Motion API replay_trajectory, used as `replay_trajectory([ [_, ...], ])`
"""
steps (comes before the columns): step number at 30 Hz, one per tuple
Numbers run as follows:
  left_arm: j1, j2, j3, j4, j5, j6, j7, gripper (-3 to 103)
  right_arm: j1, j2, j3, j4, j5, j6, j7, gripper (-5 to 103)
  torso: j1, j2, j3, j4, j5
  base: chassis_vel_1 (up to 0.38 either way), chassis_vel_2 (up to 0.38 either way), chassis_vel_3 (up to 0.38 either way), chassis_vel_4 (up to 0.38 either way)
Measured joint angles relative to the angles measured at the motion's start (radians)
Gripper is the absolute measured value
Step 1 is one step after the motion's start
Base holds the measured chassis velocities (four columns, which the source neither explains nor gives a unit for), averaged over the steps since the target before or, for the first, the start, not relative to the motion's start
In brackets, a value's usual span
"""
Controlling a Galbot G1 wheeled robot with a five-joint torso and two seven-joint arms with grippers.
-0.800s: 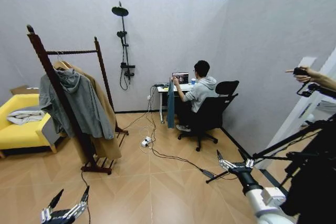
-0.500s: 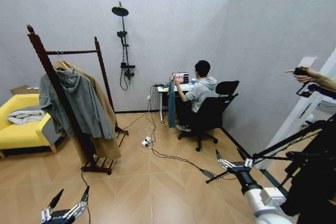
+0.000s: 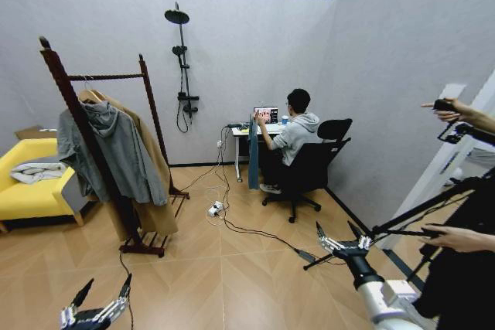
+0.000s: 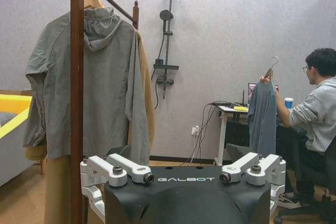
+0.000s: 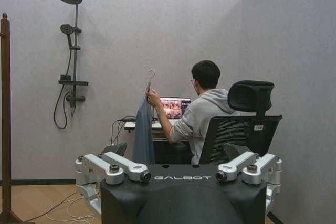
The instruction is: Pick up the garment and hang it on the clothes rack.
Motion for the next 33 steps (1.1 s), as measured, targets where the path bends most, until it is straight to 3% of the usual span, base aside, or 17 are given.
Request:
replay_trajectory([
  [12, 0.000, 0.000, 0.000, 0.000, 0.000, 0.000, 0.000, 100, 0.040, 0.032, -0.012, 0.008, -0.002, -0.024, 0.008, 100, 0.000, 0.000, 0.000, 0.0000, 0.0000, 0.000, 0.000, 0.000, 0.000],
  [33, 0.000, 0.000, 0.000, 0.000, 0.000, 0.000, 0.000, 100, 0.065, -0.002, -0.024, -0.029, 0.004, -0.030, 0.004, 100, 0.000, 0.000, 0.000, 0.0000, 0.0000, 0.000, 0.000, 0.000, 0.000],
])
